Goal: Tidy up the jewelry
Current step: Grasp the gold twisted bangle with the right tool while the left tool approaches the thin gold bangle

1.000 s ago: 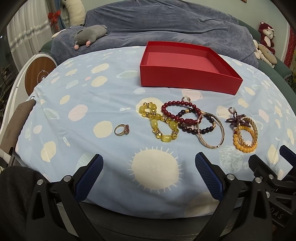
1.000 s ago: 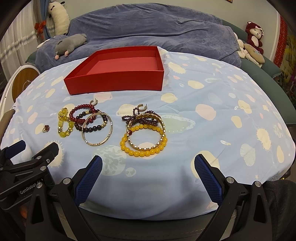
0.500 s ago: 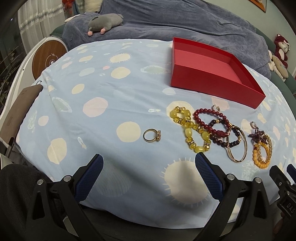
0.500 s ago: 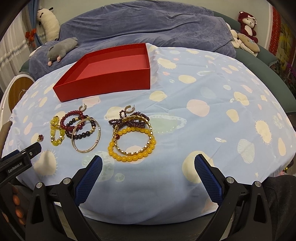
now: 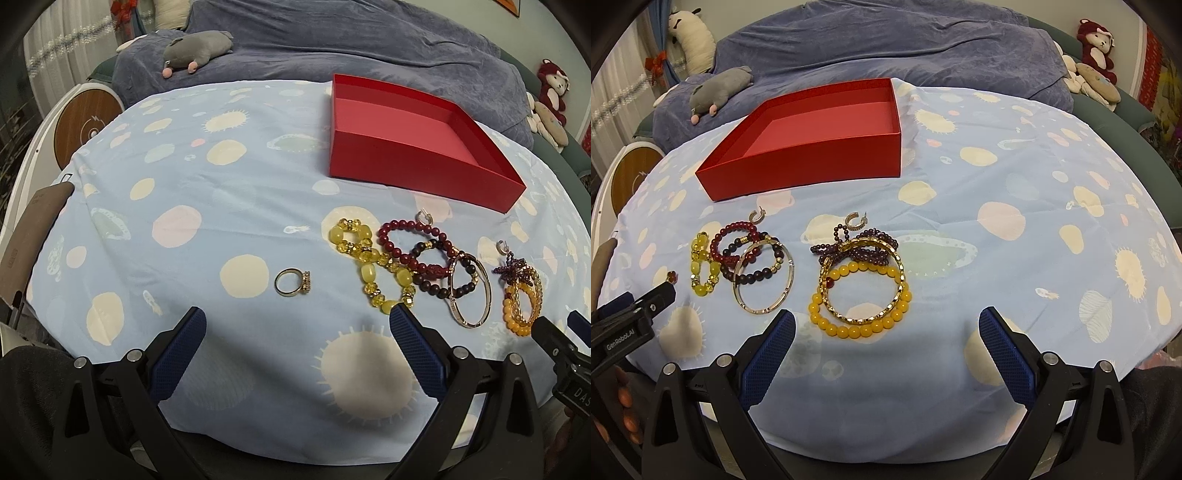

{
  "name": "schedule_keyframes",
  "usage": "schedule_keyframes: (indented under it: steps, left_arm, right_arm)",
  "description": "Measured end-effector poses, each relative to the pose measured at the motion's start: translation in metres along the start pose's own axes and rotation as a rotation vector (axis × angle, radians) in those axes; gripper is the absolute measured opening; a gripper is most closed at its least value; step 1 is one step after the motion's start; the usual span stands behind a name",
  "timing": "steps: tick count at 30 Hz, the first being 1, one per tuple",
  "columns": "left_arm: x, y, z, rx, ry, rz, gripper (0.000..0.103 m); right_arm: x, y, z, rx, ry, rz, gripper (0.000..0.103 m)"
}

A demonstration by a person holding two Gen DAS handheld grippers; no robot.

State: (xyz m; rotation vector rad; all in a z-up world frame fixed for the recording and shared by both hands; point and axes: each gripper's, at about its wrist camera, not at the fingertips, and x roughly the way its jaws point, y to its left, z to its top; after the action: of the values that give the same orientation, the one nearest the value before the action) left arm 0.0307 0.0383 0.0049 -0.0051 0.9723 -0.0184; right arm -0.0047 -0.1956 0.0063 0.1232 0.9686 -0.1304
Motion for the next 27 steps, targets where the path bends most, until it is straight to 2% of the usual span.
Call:
schedule_keyframes:
  steps: [7, 14, 20, 27]
  left_arm:
    - [0.004, -0.015, 0.004, 0.026, 0.0, -0.034, 0.095]
    - [0.01, -0.013, 0.004, 0.009, 0.016, -0.04, 0.095]
    - [0.011, -0.012, 0.005, 0.004, 0.018, -0.047, 0.095]
    - [0.007, -0.025, 0.005, 0.033, 0.016, -0.075, 0.095]
  right_arm:
    - [0.013, 0.002, 0.014, 0.015, 0.013, 0.001, 0.09]
    - [0.03, 0.012, 0.017, -0.026, 0.055, 0.002, 0.073]
    - [0.031, 0.016, 0.016, -0.046, 0.058, 0.023, 0.056]
    - [0.025, 0.012, 0.013, -0.03, 0.05, 0.037, 0.054]
